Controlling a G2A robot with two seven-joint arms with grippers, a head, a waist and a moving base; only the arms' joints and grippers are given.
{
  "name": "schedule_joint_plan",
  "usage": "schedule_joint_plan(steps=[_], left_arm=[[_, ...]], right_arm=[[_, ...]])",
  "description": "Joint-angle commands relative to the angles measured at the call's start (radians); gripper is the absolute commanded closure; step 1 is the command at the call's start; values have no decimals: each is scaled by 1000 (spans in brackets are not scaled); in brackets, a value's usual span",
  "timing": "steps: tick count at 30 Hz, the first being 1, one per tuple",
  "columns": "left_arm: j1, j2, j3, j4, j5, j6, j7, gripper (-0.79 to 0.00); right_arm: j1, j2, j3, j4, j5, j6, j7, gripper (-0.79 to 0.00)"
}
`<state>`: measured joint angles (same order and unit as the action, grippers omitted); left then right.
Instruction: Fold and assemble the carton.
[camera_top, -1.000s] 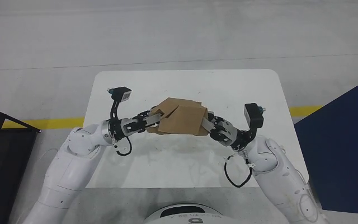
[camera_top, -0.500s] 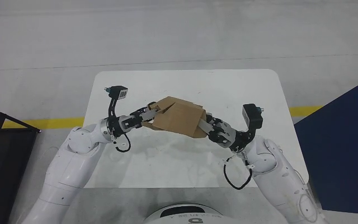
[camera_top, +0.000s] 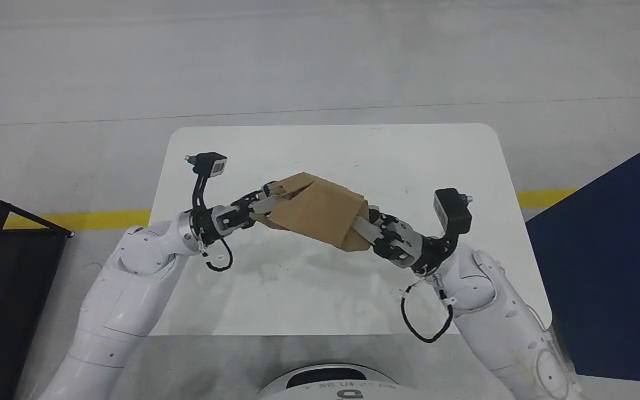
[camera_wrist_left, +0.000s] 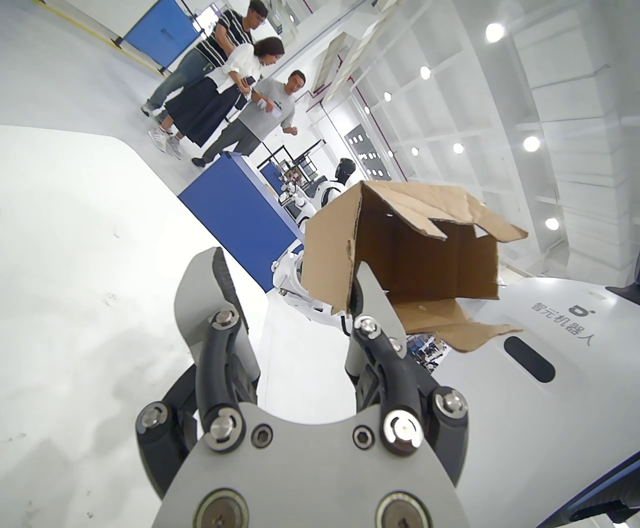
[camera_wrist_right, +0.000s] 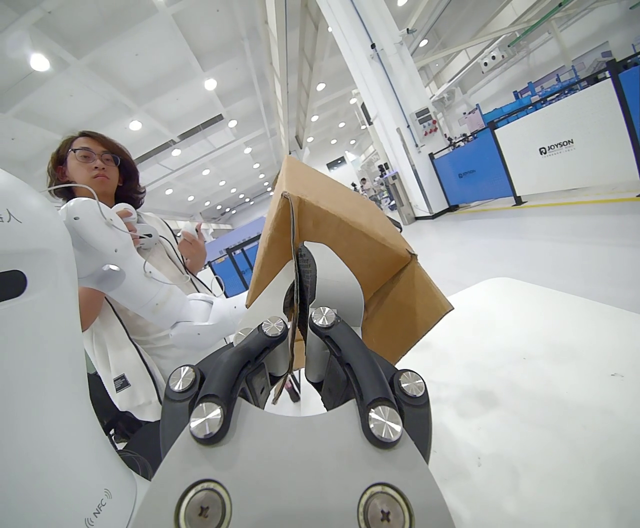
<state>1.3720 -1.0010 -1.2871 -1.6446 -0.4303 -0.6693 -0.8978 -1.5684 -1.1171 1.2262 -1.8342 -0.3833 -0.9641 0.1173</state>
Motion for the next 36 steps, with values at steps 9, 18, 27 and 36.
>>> schedule_joint_plan(steps=[9, 18, 27, 36], left_arm=[[33, 15, -102, -43, 95, -31, 27, -742], [37, 24, -193, -109, 285, -67, 96, -785], [32, 21, -211, -249, 636, -131, 201, -785], [20, 7, -115, -314, 916, -106, 303, -776]], right_arm=[[-17, 4, 14, 6, -34, 24, 20, 0], [-48, 6, 35, 3, -110, 53, 10, 0], [-68, 7, 47, -4, -168, 82, -8, 0], [-65, 3, 42, -2, -200, 134, -38, 0]])
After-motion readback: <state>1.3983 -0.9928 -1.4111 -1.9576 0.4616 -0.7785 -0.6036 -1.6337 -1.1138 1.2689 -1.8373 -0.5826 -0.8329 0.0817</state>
